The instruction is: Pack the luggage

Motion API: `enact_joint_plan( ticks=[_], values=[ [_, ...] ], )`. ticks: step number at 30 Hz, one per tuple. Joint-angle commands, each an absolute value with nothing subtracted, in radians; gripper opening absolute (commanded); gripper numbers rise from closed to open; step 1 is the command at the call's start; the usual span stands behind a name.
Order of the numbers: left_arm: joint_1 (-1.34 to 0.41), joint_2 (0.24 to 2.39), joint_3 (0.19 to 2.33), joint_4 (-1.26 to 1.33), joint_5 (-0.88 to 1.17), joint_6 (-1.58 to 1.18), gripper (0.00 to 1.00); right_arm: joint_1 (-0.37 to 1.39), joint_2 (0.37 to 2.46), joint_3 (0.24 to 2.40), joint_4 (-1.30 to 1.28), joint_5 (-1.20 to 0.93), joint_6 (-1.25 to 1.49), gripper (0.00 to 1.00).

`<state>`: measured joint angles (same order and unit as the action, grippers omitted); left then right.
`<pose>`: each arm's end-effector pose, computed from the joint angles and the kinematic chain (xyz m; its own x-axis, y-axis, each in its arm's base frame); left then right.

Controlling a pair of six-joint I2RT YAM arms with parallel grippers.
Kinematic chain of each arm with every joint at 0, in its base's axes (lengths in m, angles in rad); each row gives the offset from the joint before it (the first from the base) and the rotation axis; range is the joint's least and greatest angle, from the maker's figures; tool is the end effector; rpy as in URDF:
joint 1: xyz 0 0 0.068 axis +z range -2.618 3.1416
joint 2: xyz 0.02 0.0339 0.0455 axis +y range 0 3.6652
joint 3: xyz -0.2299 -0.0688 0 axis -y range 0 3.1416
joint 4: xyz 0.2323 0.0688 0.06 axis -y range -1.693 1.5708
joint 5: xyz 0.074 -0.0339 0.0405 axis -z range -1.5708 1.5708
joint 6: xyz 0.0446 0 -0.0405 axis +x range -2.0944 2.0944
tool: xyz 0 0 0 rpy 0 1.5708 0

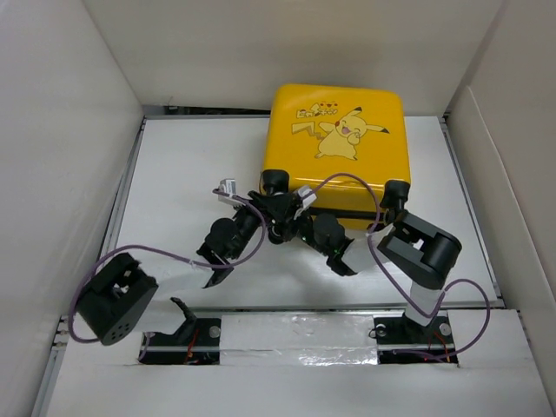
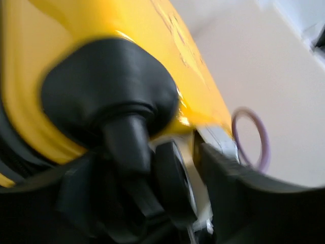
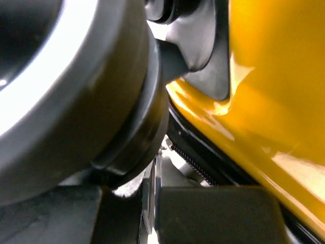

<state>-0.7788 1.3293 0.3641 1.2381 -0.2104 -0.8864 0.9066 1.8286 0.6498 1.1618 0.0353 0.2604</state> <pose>0.1915 -0.1759 0.2116 -0.3000 -0.7685 -0.5652 0.4924 0.3827 -0.7817 0.2117 0.2678 0.1420 -0.2071 0.1528 -0.9663 -0.7367 0.6256 0.2569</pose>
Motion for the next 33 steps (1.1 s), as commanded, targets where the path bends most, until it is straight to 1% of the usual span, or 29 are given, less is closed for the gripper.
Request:
enact_joint_plan(
  ticks=[1, 2, 3, 4, 5, 6, 9, 11, 12, 13, 14, 15, 18, 20, 21, 23, 24, 25, 26, 27, 28, 29, 30, 31, 32, 33],
  values=[
    [-0.936, 1.145, 0.386, 1.213, 0.309, -0.786, 0.72, 0.946, 1.773, 0.66, 1.149, -0.242, 0.376, 0.1],
    [-0.936, 1.102, 0.409, 1.109, 0.222, -0.676, 0.76, 0.946, 1.74, 0.632, 1.138, -0.239, 0.362, 0.17],
    [-0.936, 1.007, 0.41, 0.951, 0.166, -0.635, 0.84, 0.946, 1.721, 0.618, 1.111, -0.226, 0.362, 0.31],
    [-0.936, 0.956, 0.405, 0.895, 0.113, -0.602, 0.88, 0.946, 1.703, 0.605, 1.092, -0.218, 0.354, 0.38],
    [-0.936, 0.909, 0.39, 0.846, -0.016, -0.562, 0.91, 0.946, 1.668, 0.592, 1.075, -0.213, 0.347, 0.4],
    [-0.918, 0.815, 0.379, 0.766, -0.081, -0.557, 0.93, 0.946, 1.652, 0.568, 1.053, -0.201, 0.342, 0.41],
    [-0.852, 0.666, 0.33, 0.669, -0.198, -0.592, 0.92, 0.936, 1.612, 0.537, 1.037, -0.198, 0.337, 0.41],
    [-0.807, 0.621, 0.296, 0.625, -0.197, -0.615, 0.89, 0.936, 1.599, 0.534, 1.002, -0.216, 0.337, 0.51],
    [-0.784, 0.594, 0.287, 0.588, -0.175, -0.618, 0.84, 0.936, 1.574, 0.532, 0.982, -0.231, 0.334, 0.56],
    [-0.741, 0.583, 0.279, 0.556, -0.161, -0.63, 0.78, 0.936, 1.556, 0.52, 0.944, -0.227, 0.33, 0.65],
    [-0.724, 0.572, 0.258, 0.525, -0.147, -0.64, 0.7, 0.946, 1.536, 0.511, 0.922, -0.213, 0.321, 0.69],
    [-0.707, 0.542, 0.243, 0.484, -0.14, -0.647, 0.52, 0.959, 1.485, 0.502, 0.858, -0.171, 0.316, 0.75],
    [-0.658, 0.464, 0.167, 0.44, -0.111, -0.667, 0.21, 0.968, 1.402, 0.46, 0.775, -0.086, 0.307, 0.81],
    [-0.658, 0.436, 0.125, 0.427, -0.103, -0.681, 0.14, 0.968, 1.318, 0.45, 0.686, -0.06, 0.31, 0.82],
    [-0.658, 0.427, 0.118, 0.411, -0.104, -0.687, 0.08, 0.968, 1.289, 0.454, 0.651, -0.045, 0.308, 0.82],
    [-0.658, 0.431, 0.101, 0.408, -0.092, -0.695, 0.04, 0.968, 1.214, 0.491, 0.553, -0.044, 0.301, 0.66],
    [-0.658, 0.446, 0.097, 0.423, -0.083, -0.695, 0.01, 0.968, 1.192, 0.512, 0.517, -0.052, 0.293, 0.5],
    [-0.658, 0.459, 0.094, 0.436, -0.077, -0.692, 0.01, 0.977, 1.175, 0.537, 0.441, -0.046, 0.285, 0.11],
    [-0.658, 0.472, 0.089, 0.452, -0.042, -0.686, 0.0, 0.977, 1.149, 0.563, 0.405, -0.037, 0.27, 0.05],
    [-0.658, 0.507, 0.077, 0.51, -0.02, -0.666, 0.0, 0.977, 1.143, 0.609, 0.355, -0.017, 0.264, 0.06],
    [-0.658, 0.529, 0.069, 0.549, -0.006, -0.661, 0.0, 0.977, 1.141, 0.63, 0.338, -0.009, 0.262, 0.12],
    [-0.658, 0.55, 0.061, 0.581, 0.032, -0.663, 0.02, 0.977, 1.143, 0.652, 0.322, -0.005, 0.265, 0.2],
    [-0.672, 0.577, 0.057, 0.645, 0.038, -0.658, 0.07, 0.977, 1.149, 0.672, 0.302, 0.036, 0.262, 0.33],
    [-0.696, 0.63, 0.058, 0.678, 0.04, -0.652, 0.1, 0.977, 1.147, 0.711, 0.241, 0.052, 0.259, 0.52],
    [-0.713, 0.656, 0.07, 0.701, 0.017, -0.647, 0.13, 0.977, 1.141, 0.724, 0.215, 0.081, 0.262, 0.59],
    [-0.732, 0.685, 0.078, 0.725, 0.009, -0.641, 0.18, 0.977, 1.115, 0.726, 0.2, 0.121, 0.264, 0.65]
  ],
)
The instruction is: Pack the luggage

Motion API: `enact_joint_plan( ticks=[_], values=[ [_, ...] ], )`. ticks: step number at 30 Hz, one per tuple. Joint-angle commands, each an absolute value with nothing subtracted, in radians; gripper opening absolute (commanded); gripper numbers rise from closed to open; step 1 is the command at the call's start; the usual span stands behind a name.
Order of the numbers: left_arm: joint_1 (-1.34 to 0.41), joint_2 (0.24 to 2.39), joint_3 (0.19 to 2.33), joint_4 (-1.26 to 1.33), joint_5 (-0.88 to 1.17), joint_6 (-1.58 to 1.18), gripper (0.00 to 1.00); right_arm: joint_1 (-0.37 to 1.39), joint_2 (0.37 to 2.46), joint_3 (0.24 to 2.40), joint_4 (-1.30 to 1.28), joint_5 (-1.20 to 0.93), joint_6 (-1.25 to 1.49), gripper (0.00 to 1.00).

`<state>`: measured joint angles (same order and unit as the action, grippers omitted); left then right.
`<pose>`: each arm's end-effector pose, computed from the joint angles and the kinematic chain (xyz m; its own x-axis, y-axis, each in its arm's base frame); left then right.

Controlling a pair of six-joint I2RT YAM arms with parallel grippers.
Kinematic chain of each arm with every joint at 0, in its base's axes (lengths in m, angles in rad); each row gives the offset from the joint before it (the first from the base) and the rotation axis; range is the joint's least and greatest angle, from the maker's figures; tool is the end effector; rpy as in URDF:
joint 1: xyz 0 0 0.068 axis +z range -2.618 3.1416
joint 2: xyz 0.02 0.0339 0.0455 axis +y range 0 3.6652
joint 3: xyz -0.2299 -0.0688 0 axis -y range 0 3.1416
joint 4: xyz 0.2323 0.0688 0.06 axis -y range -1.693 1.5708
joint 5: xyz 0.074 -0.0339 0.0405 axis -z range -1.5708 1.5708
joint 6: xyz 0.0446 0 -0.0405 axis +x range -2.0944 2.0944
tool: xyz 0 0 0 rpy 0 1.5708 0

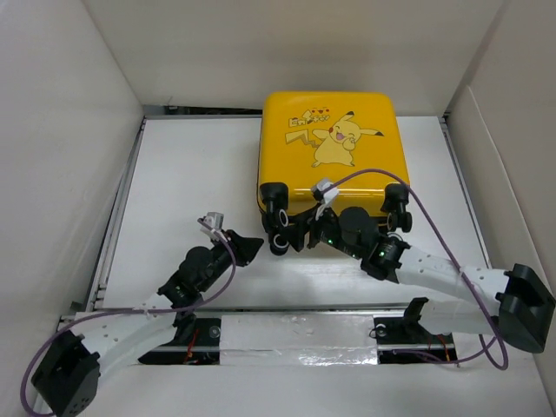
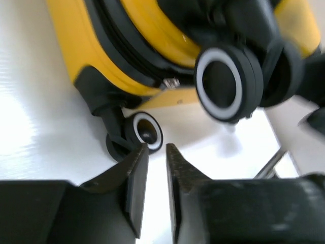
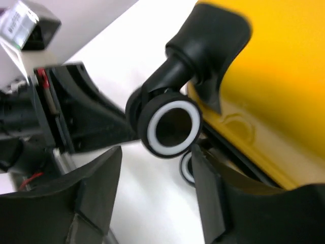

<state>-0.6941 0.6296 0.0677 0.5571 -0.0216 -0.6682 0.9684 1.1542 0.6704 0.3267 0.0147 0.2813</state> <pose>0.1400 -0.1152 0.1753 -0.3889 -0.4823 -0.7850 0.4867 0.6159 -0.6195 0.1579 0.2284 0.2502 -0.3116 0.0367 -0.9495 -0.7590 0.5916 0.2720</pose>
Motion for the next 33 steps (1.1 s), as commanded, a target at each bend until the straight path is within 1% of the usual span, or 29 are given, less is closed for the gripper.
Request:
enact_joint_plan(
  ticks=[1, 3, 4, 6, 8, 10, 13, 17, 18, 19, 22, 30, 33],
  values=[
    [-0.765, 0.736, 0.087, 0.768, -0.015, -0.621, 0.21, 0.977, 1.094, 0.713, 0.181, 0.142, 0.267, 0.69],
    [-0.802, 0.796, 0.112, 0.81, -0.081, -0.611, 0.23, 0.977, 1.045, 0.69, 0.166, 0.182, 0.265, 0.69],
    [-0.82, 0.811, 0.115, 0.825, -0.104, -0.598, 0.23, 0.968, 0.984, 0.683, 0.126, 0.189, 0.265, 0.67],
    [-0.862, 0.834, 0.109, 0.868, -0.187, -0.595, 0.25, 0.954, 0.919, 0.667, 0.075, 0.212, 0.267, 0.6],
    [-0.862, 0.865, 0.103, 0.902, -0.234, -0.597, 0.27, 0.928, 0.824, 0.651, 0.012, 0.219, 0.264, 0.55],
    [-0.862, 0.902, 0.101, 0.948, -0.259, -0.597, 0.29, 0.895, 0.77, 0.64, -0.047, 0.215, 0.259, 0.46],
    [-0.862, 0.974, 0.115, 1.035, -0.273, -0.568, 0.33, 0.852, 0.697, 0.609, -0.074, 0.172, 0.25, 0.46],
    [-0.871, 1.095, 0.15, 1.153, -0.301, -0.532, 0.33, 0.789, 0.661, 0.562, -0.049, 0.085, 0.25, 0.45],
    [-0.871, 1.121, 0.156, 1.223, -0.298, -0.522, 0.33, 0.775, 0.654, 0.555, -0.049, 0.059, 0.249, 0.45],
    [-0.882, 1.168, 0.156, 1.264, -0.295, -0.505, 0.33, 0.775, 0.649, 0.545, -0.035, 0.052, 0.249, 0.4],
    [-0.9, 1.233, 0.155, 1.376, -0.348, -0.465, 0.32, 0.752, 0.631, 0.545, -0.051, 0.037, 0.235, 0.4],
    [-0.92, 1.334, 0.159, 1.517, -0.417, -0.422, 0.32, 0.706, 0.581, 0.516, -0.055, -0.029, 0.216, 0.4],
    [-0.949, 1.359, 0.181, 1.522, -0.478, -0.37, 0.32, 0.696, 0.563, 0.505, -0.054, -0.037, 0.21, 0.4]
  ],
)
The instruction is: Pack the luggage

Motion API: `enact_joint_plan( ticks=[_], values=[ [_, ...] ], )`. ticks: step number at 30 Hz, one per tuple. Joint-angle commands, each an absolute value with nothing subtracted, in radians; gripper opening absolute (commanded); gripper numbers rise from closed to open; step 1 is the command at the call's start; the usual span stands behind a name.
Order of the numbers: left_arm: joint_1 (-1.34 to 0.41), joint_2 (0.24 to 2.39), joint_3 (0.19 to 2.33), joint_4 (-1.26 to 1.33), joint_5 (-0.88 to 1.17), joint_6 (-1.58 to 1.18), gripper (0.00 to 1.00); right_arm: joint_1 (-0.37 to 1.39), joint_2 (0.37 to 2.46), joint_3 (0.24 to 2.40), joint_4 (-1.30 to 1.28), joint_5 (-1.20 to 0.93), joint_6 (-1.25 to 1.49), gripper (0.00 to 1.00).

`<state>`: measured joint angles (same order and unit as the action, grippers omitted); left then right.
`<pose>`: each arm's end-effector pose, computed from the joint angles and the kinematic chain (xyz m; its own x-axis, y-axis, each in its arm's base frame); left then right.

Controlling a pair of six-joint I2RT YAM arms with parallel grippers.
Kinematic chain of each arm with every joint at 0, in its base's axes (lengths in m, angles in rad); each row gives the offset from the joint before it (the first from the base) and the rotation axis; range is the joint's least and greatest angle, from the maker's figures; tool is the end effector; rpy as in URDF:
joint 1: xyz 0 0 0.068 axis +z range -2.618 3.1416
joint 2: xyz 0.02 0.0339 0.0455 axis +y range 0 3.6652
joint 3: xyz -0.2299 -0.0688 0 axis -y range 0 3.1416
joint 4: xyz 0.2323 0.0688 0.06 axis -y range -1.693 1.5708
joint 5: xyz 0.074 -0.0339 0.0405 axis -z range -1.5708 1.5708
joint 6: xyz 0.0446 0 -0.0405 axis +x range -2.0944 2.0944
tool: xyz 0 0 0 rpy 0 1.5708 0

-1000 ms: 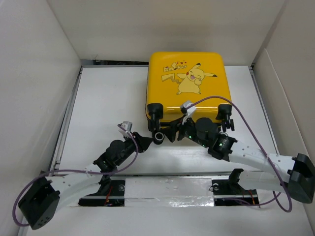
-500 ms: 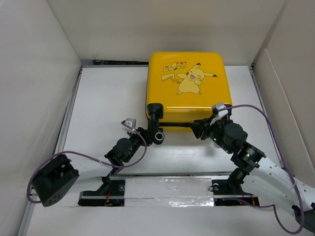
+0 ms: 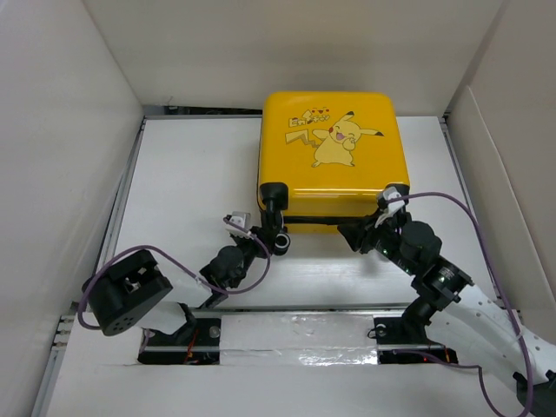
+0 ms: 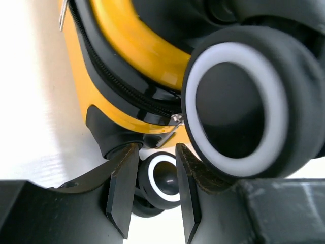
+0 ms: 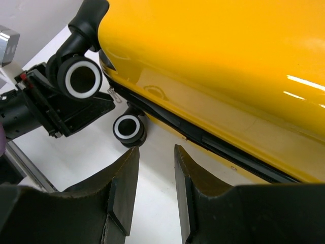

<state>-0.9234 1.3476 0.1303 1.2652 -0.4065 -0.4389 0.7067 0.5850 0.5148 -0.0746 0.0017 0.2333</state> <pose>0.1471 -0.1654 0.1460 -0.1840 -0.4038 -0.8961 0.4599 0.7704 -0.4416 0.1382 0.1179 0.2669 -0.2566 0.0849 -0.9628 -0.6051 0.7626 0.2285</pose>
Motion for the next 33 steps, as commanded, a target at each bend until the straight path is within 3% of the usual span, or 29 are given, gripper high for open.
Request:
enact_joint_plan(
  ticks=[1, 11, 18, 28, 30, 33],
  values=[
    [-0.959, 1.374, 0.186, 1.543, -0.491, -0.353, 0.32, 0.696, 0.56, 0.502, -0.052, -0.04, 0.209, 0.39],
    [-1.015, 1.453, 0.21, 1.681, -0.61, -0.272, 0.31, 0.696, 0.558, 0.48, -0.046, -0.063, 0.201, 0.38],
    [-1.015, 1.557, 0.224, 1.932, -0.647, -0.226, 0.3, 0.696, 0.557, 0.482, -0.077, -0.091, 0.189, 0.36],
    [-1.049, 1.465, 0.229, 1.968, -0.663, -0.175, 0.3, 0.696, 0.459, 0.544, -0.265, 0.114, 0.173, 0.41],
    [-1.049, 1.434, 0.207, 1.967, -0.67, -0.166, 0.3, 0.696, 0.442, 0.568, -0.294, 0.188, 0.208, 0.46],
    [-1.049, 1.353, 0.18, 1.939, -0.669, -0.155, 0.31, 0.696, 0.37, 0.578, -0.339, 0.349, 0.275, 0.63]
  ],
)
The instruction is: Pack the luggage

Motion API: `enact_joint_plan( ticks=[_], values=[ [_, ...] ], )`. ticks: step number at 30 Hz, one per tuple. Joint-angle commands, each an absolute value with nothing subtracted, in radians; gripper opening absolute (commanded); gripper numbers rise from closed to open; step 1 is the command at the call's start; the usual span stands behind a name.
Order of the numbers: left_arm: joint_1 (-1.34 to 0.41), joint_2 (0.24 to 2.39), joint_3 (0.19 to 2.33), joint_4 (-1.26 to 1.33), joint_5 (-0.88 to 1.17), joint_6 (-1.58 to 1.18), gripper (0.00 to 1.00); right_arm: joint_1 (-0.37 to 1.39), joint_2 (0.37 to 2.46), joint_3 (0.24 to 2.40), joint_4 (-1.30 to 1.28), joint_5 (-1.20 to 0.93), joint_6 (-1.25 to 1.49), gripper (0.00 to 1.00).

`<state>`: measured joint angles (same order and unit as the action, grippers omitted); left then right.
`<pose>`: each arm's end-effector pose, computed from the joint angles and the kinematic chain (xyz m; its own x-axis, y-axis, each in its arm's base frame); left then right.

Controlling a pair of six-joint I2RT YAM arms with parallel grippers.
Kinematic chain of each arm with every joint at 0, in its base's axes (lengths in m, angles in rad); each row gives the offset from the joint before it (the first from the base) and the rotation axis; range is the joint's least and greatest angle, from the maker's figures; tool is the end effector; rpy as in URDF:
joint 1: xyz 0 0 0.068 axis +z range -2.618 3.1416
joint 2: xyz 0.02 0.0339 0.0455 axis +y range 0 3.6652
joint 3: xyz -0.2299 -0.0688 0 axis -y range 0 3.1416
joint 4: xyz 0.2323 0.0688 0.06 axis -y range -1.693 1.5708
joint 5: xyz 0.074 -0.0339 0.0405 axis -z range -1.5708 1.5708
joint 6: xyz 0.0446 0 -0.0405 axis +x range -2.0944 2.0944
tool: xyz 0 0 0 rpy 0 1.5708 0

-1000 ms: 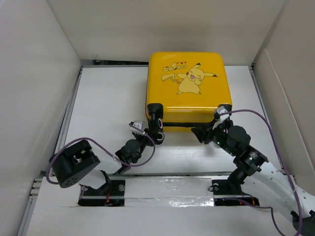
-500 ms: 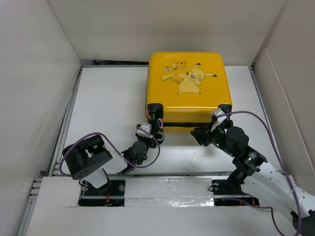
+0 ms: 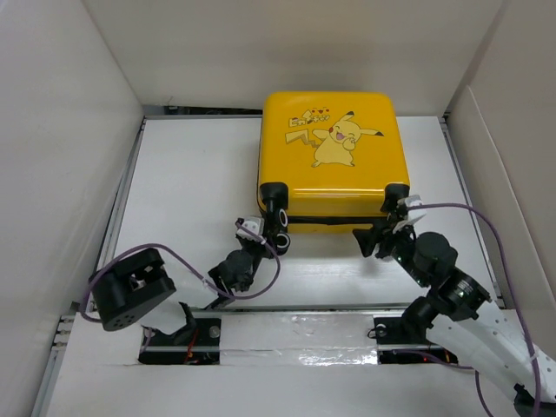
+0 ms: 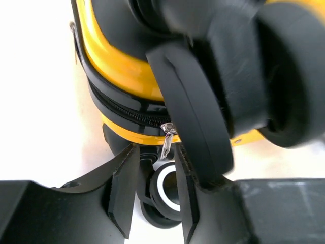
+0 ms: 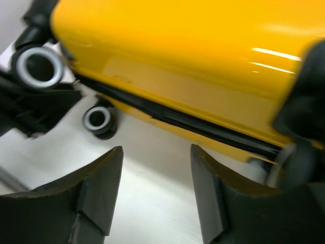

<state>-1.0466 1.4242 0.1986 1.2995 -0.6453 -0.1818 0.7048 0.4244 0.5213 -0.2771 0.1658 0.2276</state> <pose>0.1388 -0.1864 0.1507 -0.0344 -0.2290 -0.9728 0.3917 0.8924 -0.2240 0.1205 0.0929 0.2692 -0.2493 0.0801 -0.9651 -0.4712 0.8606 0.1932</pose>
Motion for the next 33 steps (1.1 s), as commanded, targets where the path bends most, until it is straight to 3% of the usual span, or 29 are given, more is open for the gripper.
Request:
enact_joint_plan(
  ticks=[1, 5, 10, 16, 21, 23, 25, 26, 28, 33],
  values=[
    [-1.049, 1.303, 0.179, 1.881, -0.667, -0.152, 0.32, 0.696, 0.348, 0.578, -0.365, 0.464, 0.293, 0.71],
    [-1.049, 1.2, 0.164, 1.75, -0.628, -0.169, 0.34, 0.696, 0.279, 0.583, -0.408, 0.701, 0.339, 0.86],
    [-1.02, 1.149, 0.138, 1.654, -0.561, -0.23, 0.37, 0.687, 0.418, 0.594, -0.405, 0.799, 0.365, 0.99],
    [-1.008, 1.14, 0.147, 1.583, -0.519, -0.255, 0.37, 0.609, 0.596, 0.578, -0.315, 0.68, 0.365, 1.0],
    [-1.008, 1.143, 0.138, 1.557, -0.5, -0.281, 0.37, 0.464, 0.624, 0.539, -0.227, 0.542, 0.284, 0.96],
    [-0.999, 1.154, 0.137, 1.555, -0.491, -0.285, 0.37, 0.39, 0.635, 0.54, -0.2, 0.43, 0.265, 0.8],
    [-0.988, 1.169, 0.141, 1.559, -0.474, -0.296, 0.38, 0.353, 0.634, 0.534, -0.173, 0.371, 0.241, 0.48],
    [-0.979, 1.175, 0.141, 1.563, -0.459, -0.299, 0.38, 0.33, 0.623, 0.532, -0.17, 0.324, 0.238, 0.39],
    [-0.968, 1.196, 0.146, 1.58, -0.439, -0.307, 0.39, 0.321, 0.604, 0.517, -0.135, 0.273, 0.218, 0.1],
    [-0.939, 1.247, 0.15, 1.623, -0.394, -0.307, 0.39, 0.376, 0.54, 0.488, -0.13, 0.078, 0.242, 0.0]
  ],
)
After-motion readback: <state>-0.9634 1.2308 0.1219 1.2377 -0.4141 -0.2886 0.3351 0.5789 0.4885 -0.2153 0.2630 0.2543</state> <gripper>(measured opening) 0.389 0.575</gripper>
